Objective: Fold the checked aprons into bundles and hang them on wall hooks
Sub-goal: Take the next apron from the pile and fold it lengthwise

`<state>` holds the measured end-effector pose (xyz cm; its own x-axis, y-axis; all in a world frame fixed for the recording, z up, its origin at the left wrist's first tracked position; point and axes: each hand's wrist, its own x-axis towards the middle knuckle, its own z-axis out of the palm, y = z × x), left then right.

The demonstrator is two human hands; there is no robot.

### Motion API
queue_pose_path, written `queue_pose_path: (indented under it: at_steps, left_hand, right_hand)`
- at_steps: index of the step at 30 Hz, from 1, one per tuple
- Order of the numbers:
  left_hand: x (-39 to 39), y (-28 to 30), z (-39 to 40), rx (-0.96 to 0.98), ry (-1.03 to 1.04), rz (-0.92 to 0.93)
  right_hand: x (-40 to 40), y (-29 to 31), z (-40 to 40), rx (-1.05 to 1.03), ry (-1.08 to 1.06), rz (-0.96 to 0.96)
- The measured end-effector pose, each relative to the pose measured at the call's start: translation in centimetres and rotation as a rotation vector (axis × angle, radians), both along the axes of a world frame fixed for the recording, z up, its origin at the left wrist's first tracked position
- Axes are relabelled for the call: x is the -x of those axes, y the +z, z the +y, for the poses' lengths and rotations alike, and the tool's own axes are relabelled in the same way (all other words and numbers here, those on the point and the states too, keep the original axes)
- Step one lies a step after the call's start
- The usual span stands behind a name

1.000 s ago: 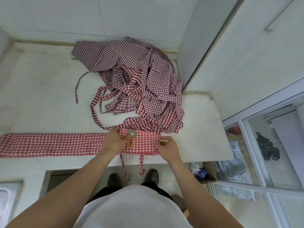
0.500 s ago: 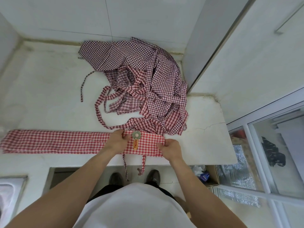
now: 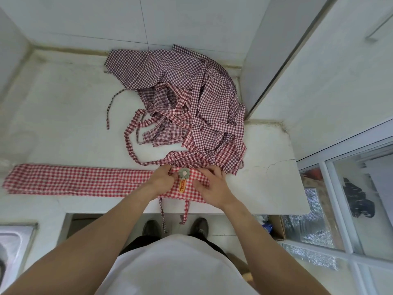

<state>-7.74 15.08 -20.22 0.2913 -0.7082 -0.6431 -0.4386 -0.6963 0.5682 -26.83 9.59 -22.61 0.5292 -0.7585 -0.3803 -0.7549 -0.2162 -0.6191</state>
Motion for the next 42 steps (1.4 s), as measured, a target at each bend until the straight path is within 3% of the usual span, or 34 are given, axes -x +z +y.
queue_pose_path:
  at_steps: [3, 10, 18, 25, 36, 42]
  left_hand:
    - [-0.3, -0.1, 0.1, -0.01, 0.02, -0.096]
    - [-0.7, -0.5, 1.3, 0.042, -0.013, -0.347]
    - [-1.1, -1.6, 2.1, -0.002, 0.093, -0.264]
    - [-0.6, -2.0, 1.8, -0.001, 0.058, -0.261]
    - [-0.5, -2.3, 1.5, -0.01, 0.004, -0.121]
    - [0.1, -2.7, 1.7, 0.034, 0.007, -0.167]
  right_hand:
    - [0.2, -0.6, -0.9, 0.001, 0.091, 0.144]
    - [-0.3, -1.4, -0.9, 0.084, -0.002, 0.171]
    - [0.6, -1.0, -1.0, 0.051, 0.003, 0.125]
    - [0.3, -1.2, 0.2, 0.08, -0.175, 0.21]
    - [1.9, -0.2, 0.1, -0.005, -0.068, 0.125]
    - [2.1, -0.3, 1.2, 0.148, -0.085, 0.25]
